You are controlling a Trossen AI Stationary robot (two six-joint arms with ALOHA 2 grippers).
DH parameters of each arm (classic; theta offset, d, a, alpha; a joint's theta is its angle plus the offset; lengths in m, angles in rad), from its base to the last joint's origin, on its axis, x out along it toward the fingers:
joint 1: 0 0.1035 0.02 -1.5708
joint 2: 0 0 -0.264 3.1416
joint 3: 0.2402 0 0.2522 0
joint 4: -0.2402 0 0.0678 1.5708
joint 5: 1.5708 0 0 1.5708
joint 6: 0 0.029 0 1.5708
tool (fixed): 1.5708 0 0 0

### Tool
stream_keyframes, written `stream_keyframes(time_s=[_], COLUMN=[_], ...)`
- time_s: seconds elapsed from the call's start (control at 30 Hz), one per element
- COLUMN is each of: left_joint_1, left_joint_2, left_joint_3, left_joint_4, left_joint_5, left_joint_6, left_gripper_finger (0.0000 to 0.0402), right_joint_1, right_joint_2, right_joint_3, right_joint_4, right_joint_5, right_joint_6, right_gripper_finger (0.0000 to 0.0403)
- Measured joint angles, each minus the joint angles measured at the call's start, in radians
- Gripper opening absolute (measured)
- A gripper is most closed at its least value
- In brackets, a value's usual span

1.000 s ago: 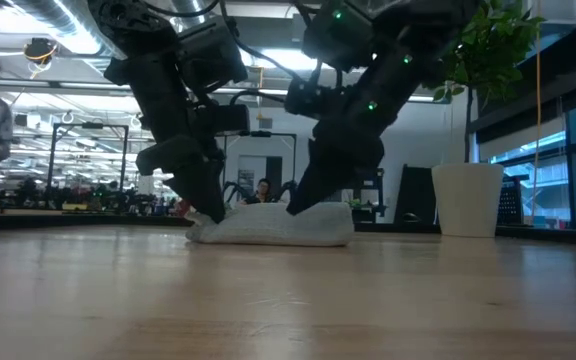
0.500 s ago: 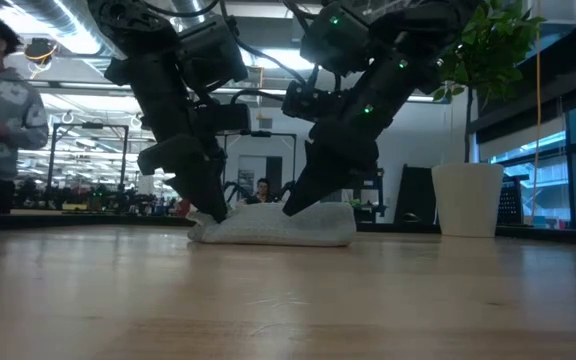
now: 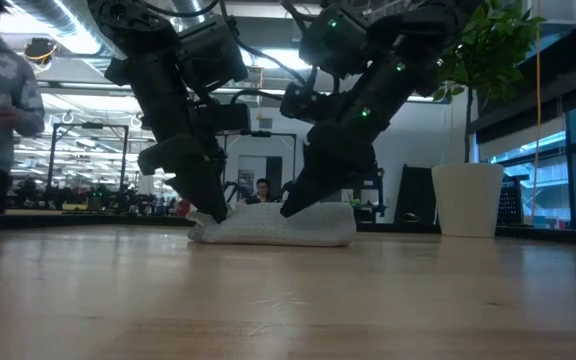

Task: Roll microfiber towels into tight, uniform cylinder then place into a basket
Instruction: Put the rolled gray towel into the bin

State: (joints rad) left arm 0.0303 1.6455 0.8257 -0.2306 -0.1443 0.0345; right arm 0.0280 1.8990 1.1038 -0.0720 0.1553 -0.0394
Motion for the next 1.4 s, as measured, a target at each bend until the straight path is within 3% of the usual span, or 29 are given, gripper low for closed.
stream_keyframes(time_s=[0.7,1.4], left_joint_1=[0.000,0.000], left_joint_2=[0.000,0.000], left_joint_3=[0.000,0.000], left_joint_4=[0.009,0.009], left_joint_5=[0.000,0.000], left_joint_6=[0.000,0.000], left_gripper_finger=[0.0074,0.0074], right_joint_1=[-0.026,-0.038], right_joint_2=[0.106,0.114], right_joint_3=[0.002,0.002], right_joint_4=[0.076,0.089], right_joint_5=[-0.027,-0.023], right_joint_6=[-0.043,-0.074], right_gripper_finger=[0.0399,0.0399])
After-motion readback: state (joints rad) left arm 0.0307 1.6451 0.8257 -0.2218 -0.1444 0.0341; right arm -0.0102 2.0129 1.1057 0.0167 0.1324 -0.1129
